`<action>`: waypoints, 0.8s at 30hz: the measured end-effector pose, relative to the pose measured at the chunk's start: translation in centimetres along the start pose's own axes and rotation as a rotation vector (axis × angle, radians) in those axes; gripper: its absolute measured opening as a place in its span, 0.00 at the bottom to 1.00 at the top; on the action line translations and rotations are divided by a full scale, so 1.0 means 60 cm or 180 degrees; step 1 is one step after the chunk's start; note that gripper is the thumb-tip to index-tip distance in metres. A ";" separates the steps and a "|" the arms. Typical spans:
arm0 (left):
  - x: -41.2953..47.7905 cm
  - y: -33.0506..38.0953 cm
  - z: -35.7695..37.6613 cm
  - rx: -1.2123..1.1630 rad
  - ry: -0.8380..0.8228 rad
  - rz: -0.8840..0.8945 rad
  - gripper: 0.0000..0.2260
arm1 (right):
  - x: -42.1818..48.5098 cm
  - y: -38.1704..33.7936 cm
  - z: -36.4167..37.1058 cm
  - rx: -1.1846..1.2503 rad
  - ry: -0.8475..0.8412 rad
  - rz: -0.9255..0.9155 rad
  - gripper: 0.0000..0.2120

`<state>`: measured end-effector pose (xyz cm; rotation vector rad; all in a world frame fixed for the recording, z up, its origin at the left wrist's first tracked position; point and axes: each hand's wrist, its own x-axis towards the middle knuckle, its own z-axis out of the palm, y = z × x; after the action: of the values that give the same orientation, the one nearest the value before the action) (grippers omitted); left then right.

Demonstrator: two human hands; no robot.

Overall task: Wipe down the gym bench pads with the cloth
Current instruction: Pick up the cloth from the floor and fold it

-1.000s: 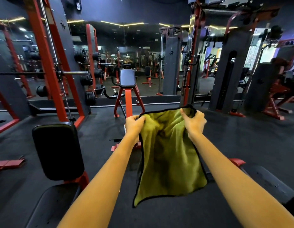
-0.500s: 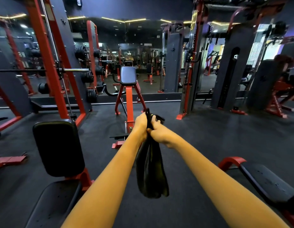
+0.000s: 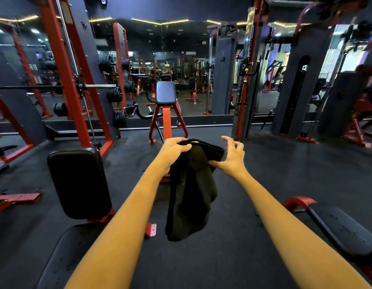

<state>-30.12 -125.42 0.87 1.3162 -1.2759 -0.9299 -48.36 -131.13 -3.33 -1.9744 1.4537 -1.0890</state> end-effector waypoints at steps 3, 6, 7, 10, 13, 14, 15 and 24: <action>0.000 0.008 -0.009 -0.0016 -0.0064 0.0183 0.09 | 0.001 0.008 -0.012 0.1040 -0.0712 0.0181 0.27; 0.003 -0.007 -0.026 0.0056 -0.0008 0.0333 0.08 | 0.001 0.016 -0.034 0.1958 -0.1002 0.0208 0.10; 0.005 -0.016 -0.033 0.0236 -0.0043 0.0422 0.07 | 0.005 0.016 -0.041 0.2098 -0.0984 0.0153 0.08; 0.011 -0.033 -0.043 0.0699 -0.0128 0.0601 0.07 | 0.014 0.001 -0.052 0.2184 -0.0801 0.0071 0.07; 0.011 -0.033 -0.046 0.0816 -0.0172 0.0430 0.06 | 0.009 -0.017 -0.054 0.2038 -0.0695 0.0129 0.09; 0.008 -0.031 -0.048 0.0693 -0.0299 0.0227 0.06 | 0.007 -0.020 -0.059 0.2017 -0.0794 0.0209 0.10; 0.006 -0.029 -0.050 0.0497 -0.0470 -0.0017 0.07 | 0.004 -0.022 -0.067 0.2022 -0.0970 0.0330 0.11; -0.005 -0.071 -0.009 -0.2168 -0.0941 -0.1282 0.44 | 0.036 -0.017 -0.089 0.4400 -0.0353 0.1688 0.25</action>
<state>-28.84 -125.46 -3.23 0.9127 -0.7826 -1.7130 -51.79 -132.29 1.25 -0.6086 0.6614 -1.1673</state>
